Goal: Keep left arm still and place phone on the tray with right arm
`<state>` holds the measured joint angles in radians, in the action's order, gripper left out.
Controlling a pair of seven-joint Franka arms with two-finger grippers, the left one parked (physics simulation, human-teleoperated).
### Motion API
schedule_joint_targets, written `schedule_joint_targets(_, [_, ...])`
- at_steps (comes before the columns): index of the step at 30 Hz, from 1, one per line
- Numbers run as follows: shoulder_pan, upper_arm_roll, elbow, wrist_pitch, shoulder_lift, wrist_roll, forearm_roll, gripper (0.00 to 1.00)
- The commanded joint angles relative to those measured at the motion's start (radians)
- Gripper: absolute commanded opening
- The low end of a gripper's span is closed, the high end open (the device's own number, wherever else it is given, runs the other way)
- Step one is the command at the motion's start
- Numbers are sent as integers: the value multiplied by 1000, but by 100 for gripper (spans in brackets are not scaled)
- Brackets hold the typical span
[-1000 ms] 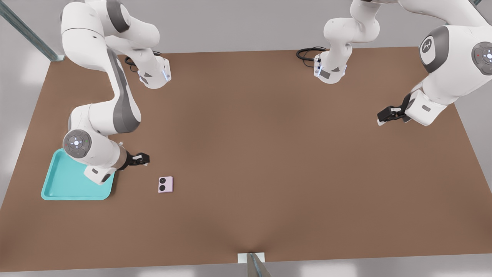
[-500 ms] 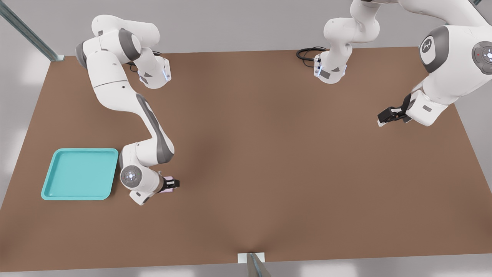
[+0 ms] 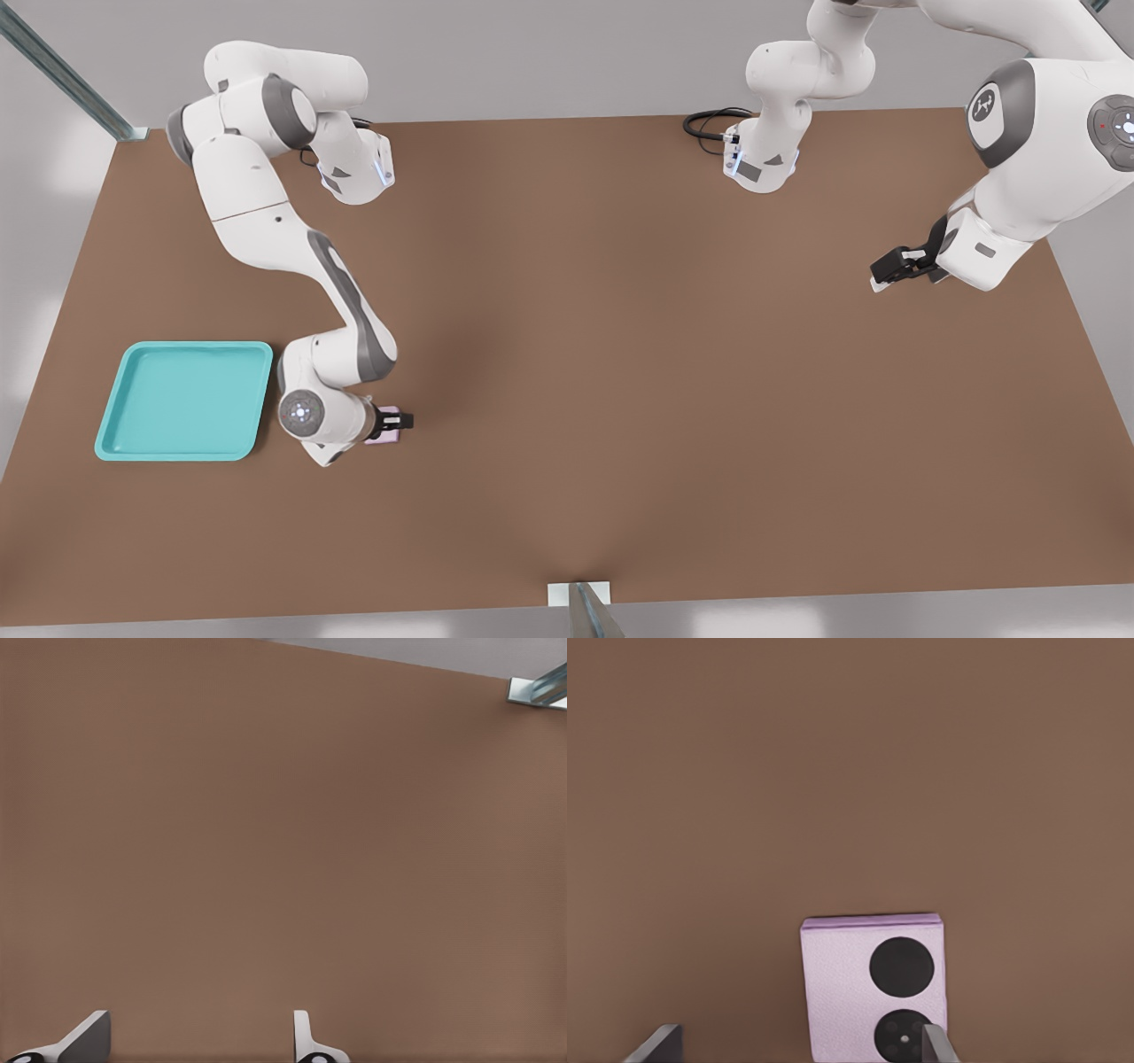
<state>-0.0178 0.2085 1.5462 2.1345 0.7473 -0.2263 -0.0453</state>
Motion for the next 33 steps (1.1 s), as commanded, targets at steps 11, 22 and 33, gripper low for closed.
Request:
schedule_joint_targets(11, [36, 0, 0, 64, 52, 31, -2, 100])
schedule_joint_targets(22, [61, 8, 31, 76, 67, 74, -2, 100])
schedule_joint_targets(33, [96, 55, 49, 70, 50, 73, -1, 80])
